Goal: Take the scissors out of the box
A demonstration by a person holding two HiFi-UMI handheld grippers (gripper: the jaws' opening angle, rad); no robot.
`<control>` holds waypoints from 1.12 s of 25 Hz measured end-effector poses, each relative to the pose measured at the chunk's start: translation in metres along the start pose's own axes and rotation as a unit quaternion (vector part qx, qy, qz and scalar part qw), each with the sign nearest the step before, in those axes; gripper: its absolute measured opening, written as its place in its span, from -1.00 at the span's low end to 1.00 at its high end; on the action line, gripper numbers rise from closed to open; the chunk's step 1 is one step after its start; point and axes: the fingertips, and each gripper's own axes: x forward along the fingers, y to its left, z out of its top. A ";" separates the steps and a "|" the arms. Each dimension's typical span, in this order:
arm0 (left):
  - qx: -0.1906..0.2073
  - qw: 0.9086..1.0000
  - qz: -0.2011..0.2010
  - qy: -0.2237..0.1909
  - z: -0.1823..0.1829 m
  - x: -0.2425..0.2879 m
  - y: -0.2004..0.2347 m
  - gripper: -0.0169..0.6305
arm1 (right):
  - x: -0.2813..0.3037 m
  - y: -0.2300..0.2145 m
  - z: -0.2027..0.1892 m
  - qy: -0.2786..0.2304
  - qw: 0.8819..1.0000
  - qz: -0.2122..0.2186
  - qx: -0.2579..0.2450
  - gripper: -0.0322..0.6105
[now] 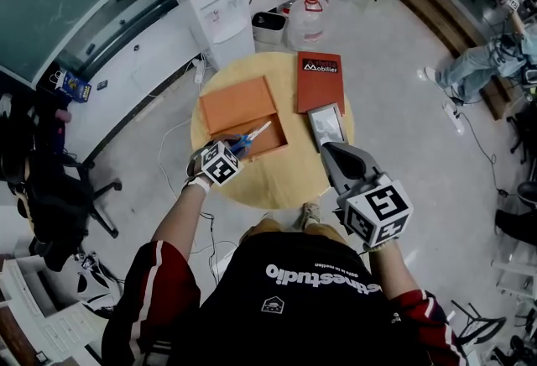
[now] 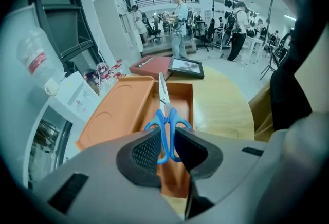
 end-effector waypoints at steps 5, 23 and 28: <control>-0.032 0.999 -0.008 -0.036 0.016 -0.023 -0.003 -0.65 | -0.006 0.001 0.008 -0.009 1.000 -0.009 0.000 -0.81; -0.082 0.963 0.070 -0.246 0.101 -0.140 0.024 -0.65 | -0.019 0.016 0.039 -0.051 0.998 -0.032 -0.017 -0.81; -0.083 0.951 0.086 -0.287 0.116 -0.179 0.025 -0.65 | -0.020 0.026 0.050 -0.067 0.997 -0.032 -0.020 -0.81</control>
